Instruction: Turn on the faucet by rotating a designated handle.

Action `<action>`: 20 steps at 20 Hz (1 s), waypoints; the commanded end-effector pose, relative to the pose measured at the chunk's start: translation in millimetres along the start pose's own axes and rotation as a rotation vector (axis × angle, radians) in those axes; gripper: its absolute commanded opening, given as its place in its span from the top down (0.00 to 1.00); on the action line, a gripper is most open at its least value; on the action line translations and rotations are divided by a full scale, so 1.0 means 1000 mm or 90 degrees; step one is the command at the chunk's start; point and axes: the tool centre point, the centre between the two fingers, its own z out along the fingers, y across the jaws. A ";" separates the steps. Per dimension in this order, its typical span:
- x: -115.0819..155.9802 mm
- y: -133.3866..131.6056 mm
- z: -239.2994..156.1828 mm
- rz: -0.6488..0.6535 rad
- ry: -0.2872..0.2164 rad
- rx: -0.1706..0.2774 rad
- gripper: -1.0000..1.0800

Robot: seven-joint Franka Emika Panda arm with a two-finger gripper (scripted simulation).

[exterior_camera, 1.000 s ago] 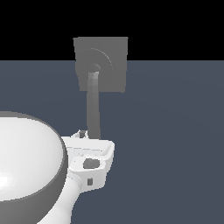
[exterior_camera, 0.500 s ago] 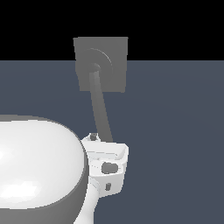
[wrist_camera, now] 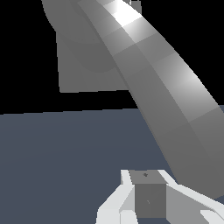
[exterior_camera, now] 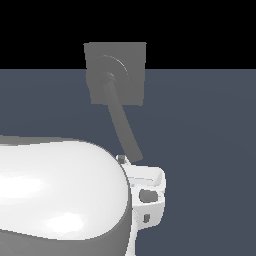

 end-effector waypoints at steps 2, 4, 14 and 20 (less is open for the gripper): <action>0.015 0.021 0.007 -0.003 0.023 -0.014 1.00; -0.004 0.011 0.000 0.003 -0.006 -0.008 1.00; 0.024 0.039 0.001 0.002 0.002 -0.010 1.00; 0.042 0.056 0.001 0.001 0.006 -0.011 1.00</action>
